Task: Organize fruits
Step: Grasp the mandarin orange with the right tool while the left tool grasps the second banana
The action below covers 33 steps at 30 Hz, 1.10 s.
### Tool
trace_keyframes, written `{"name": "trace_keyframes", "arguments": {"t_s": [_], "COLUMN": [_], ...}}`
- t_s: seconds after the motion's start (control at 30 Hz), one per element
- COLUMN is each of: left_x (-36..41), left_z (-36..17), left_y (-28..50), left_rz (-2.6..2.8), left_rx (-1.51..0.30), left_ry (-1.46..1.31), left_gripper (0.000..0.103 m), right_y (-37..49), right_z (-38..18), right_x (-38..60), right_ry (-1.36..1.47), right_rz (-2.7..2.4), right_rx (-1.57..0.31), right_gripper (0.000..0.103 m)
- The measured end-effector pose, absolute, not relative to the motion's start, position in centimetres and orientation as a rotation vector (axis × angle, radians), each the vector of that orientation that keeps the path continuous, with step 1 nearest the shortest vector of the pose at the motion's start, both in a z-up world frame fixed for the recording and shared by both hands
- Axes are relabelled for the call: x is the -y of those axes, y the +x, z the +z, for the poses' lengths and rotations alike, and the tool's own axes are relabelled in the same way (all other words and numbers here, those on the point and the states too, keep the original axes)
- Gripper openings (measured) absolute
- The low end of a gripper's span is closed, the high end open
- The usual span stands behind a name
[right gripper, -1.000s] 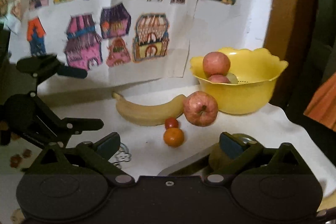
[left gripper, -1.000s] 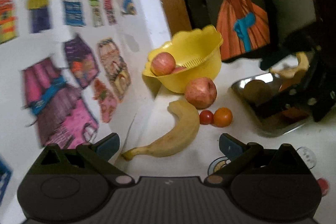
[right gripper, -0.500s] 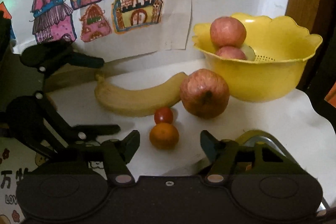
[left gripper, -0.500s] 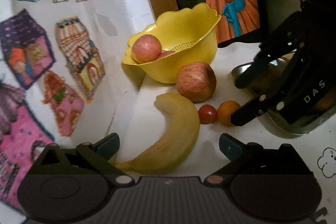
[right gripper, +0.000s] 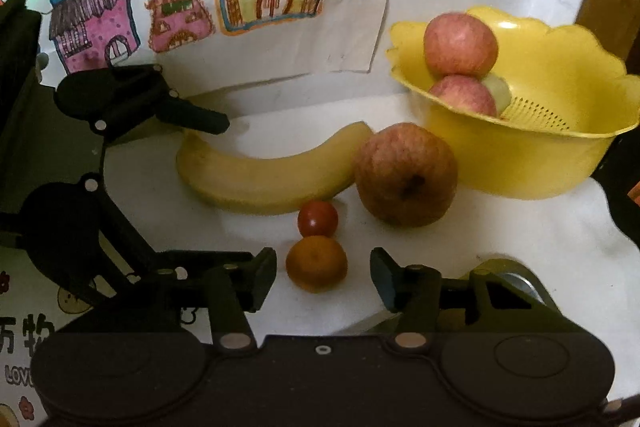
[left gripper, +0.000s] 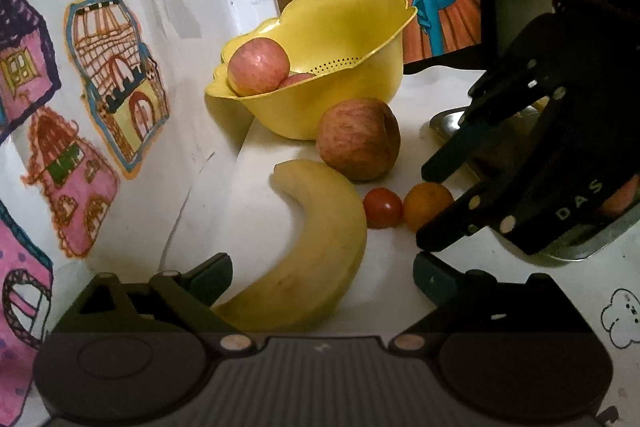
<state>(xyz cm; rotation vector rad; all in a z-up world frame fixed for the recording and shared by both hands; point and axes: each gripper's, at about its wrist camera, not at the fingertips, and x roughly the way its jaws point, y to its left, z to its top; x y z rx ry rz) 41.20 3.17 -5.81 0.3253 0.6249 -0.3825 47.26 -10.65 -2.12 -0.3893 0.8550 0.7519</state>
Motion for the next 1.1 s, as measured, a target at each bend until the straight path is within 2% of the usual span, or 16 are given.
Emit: {"name": "trace_keyframes", "arguments": {"t_s": [0.13, 0.2, 0.4, 0.73, 0.97, 1.1], "left_x": [-3.2, -3.4, -3.8, -3.6, -3.4, -3.3], "left_z": [-5.6, -5.5, -5.2, -4.7, -4.2, -4.1], "left_y": [41.4, 41.5, 41.3, 40.6, 38.3, 37.2], "left_rz": [-0.384, -0.374, -0.334, -0.309, -0.315, -0.314], "left_rx": [-0.636, -0.646, -0.652, -0.682, -0.714, -0.724], "left_ry": [0.320, 0.301, 0.292, 0.283, 0.255, 0.252], "left_gripper": [0.092, 0.084, 0.070, 0.061, 0.044, 0.044], "right_y": [47.4, 47.4, 47.2, 46.5, 44.2, 41.9], "right_z": [-2.3, -2.3, -2.4, -2.4, -0.7, 0.6], "right_x": [10.5, 10.6, 10.5, 10.4, 11.8, 12.8], "right_ry": [-0.396, -0.388, -0.405, -0.420, -0.373, -0.364], "right_rz": [0.755, 0.759, 0.758, 0.774, 0.794, 0.809], "right_rx": [-0.883, -0.888, -0.867, -0.823, -0.782, -0.756], "right_gripper": [0.040, 0.037, 0.036, 0.035, 0.035, 0.035]}}
